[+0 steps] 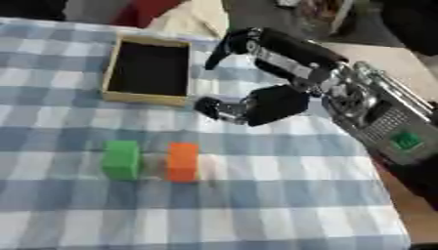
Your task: Pick up objects on the table and place them in the box.
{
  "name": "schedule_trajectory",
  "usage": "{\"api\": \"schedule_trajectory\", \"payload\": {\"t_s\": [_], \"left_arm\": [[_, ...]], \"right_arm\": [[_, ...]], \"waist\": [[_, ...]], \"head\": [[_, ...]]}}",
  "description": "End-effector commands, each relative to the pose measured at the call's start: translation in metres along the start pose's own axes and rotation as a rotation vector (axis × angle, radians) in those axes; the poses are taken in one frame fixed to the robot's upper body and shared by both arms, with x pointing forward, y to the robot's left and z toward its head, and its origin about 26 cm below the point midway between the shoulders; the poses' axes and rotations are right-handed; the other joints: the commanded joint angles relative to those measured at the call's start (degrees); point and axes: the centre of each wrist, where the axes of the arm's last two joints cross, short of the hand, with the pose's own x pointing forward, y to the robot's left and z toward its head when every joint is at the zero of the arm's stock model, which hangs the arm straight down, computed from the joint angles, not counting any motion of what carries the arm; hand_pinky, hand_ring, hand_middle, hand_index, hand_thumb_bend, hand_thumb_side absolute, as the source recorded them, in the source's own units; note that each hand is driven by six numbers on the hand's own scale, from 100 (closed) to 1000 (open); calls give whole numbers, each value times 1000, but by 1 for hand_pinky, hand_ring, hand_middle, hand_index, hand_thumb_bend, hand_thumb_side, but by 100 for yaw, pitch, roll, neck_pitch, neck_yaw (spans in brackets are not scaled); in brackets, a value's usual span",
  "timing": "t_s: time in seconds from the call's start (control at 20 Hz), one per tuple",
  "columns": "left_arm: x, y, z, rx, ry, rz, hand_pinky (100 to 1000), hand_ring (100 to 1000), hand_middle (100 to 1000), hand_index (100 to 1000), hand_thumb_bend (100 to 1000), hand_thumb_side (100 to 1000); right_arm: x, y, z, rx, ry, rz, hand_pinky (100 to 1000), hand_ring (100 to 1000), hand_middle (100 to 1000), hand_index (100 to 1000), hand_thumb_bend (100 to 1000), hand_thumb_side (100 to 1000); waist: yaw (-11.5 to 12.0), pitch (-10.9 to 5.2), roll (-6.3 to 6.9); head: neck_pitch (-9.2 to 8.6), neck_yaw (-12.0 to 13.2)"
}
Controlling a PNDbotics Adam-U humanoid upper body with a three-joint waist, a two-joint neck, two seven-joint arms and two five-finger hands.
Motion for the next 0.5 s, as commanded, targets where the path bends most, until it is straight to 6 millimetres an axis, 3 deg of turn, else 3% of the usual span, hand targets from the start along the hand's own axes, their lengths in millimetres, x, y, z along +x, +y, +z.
{"api": "schedule_trajectory", "payload": {"t_s": [0.05, 0.1, 0.3, 0.5], "left_arm": [[5, 2, -5, -10, -26, -3, 734, 723, 703, 833, 462, 1000], [5, 2, -5, -11, -27, -2, 734, 723, 703, 833, 461, 1000], [5, 2, -6, -13, -29, 0, 734, 723, 702, 833, 458, 1000], [5, 2, -6, -16, -27, 4, 734, 723, 700, 833, 455, 1000]], "right_arm": [[7, -5, -2, 24, -20, 3, 877, 861, 743, 760, 405, 578], [8, -4, -3, 34, -25, 1, 877, 861, 743, 757, 401, 522], [10, 1, -5, 68, -38, -2, 882, 864, 750, 756, 413, 483], [11, 6, -7, 92, -51, -7, 890, 874, 764, 775, 528, 705]], "waist": [[4, -64, 29], [4, -61, 27], [2, -54, 9], [2, -53, -3]], "head": [[60, 23], [60, 25], [73, 38], [99, 78]]}}
